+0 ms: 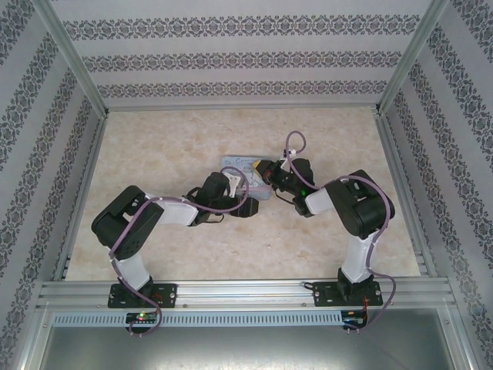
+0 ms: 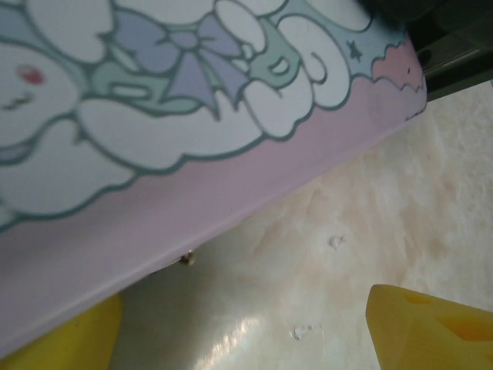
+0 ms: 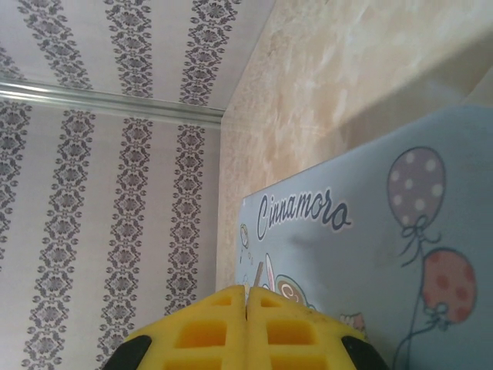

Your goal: Unlock a padlock with a key

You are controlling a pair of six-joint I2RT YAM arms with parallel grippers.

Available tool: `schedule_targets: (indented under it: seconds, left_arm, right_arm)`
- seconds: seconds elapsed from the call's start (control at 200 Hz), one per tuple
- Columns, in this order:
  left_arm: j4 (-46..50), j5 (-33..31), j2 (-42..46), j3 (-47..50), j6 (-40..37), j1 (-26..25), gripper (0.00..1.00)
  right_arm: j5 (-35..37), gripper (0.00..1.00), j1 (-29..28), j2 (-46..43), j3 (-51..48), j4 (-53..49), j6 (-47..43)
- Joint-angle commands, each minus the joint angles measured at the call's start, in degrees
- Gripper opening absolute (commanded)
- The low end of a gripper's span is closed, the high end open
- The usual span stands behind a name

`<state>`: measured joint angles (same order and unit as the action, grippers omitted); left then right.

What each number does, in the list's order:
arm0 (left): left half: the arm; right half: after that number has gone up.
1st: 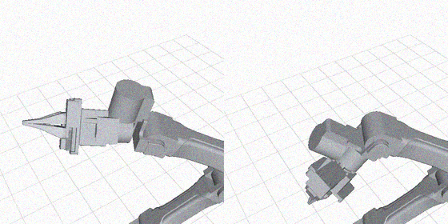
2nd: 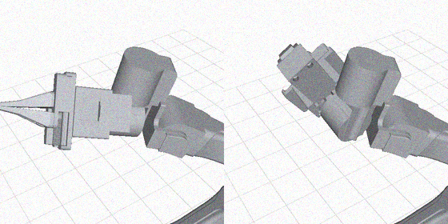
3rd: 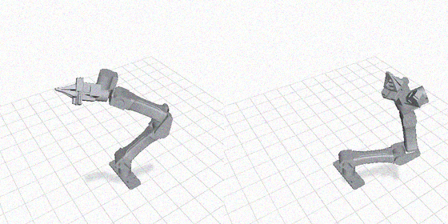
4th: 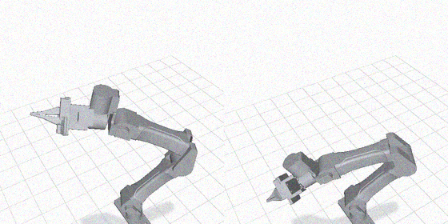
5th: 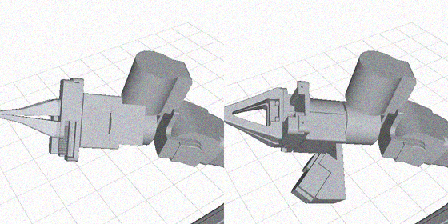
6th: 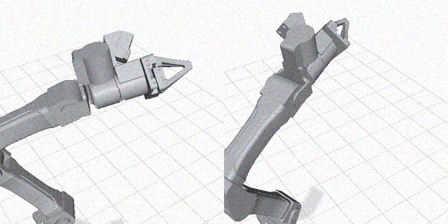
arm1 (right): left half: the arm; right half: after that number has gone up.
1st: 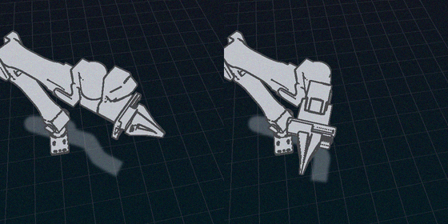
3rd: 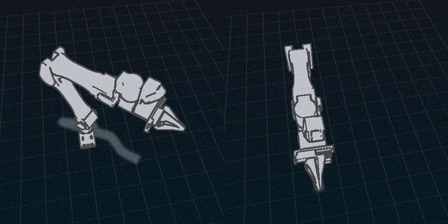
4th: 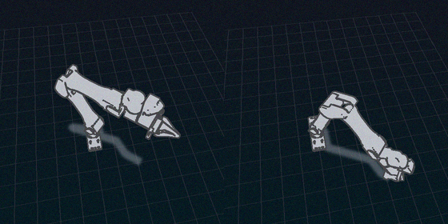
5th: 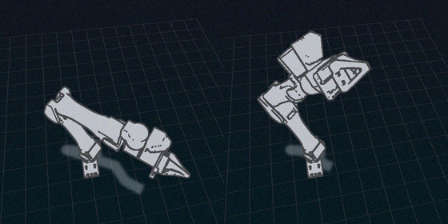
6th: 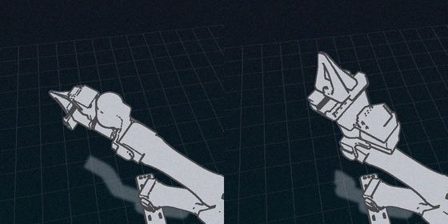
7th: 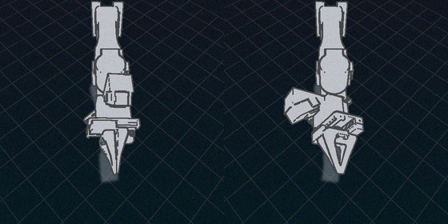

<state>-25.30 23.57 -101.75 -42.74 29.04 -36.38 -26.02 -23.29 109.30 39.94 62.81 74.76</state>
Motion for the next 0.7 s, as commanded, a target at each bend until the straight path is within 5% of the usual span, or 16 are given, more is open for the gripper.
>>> schedule_targets:
  seconds: [0.0, 0.39, 0.694]
  left_arm:
    - [-6.2, -7.2, -4.7, 0.4, -4.1, -0.2, 0.83]
    - [-12.7, -22.8, -3.7, 5.7, -8.2, -0.3, 0.81]
    - [-12.9, -17.1, -7.9, 1.8, -7.6, -0.3, 0.81]
  right_arm:
    - [-0.7, 0.0, 1.0, 1.8, 1.9, 2.4, 0.6]
    - [-1.4, 0.0, 1.7, 2.8, 3.3, 2.4, 1.4]
    - [-1.2, 0.0, 1.7, 3.6, 3.4, 2.3, 1.3]
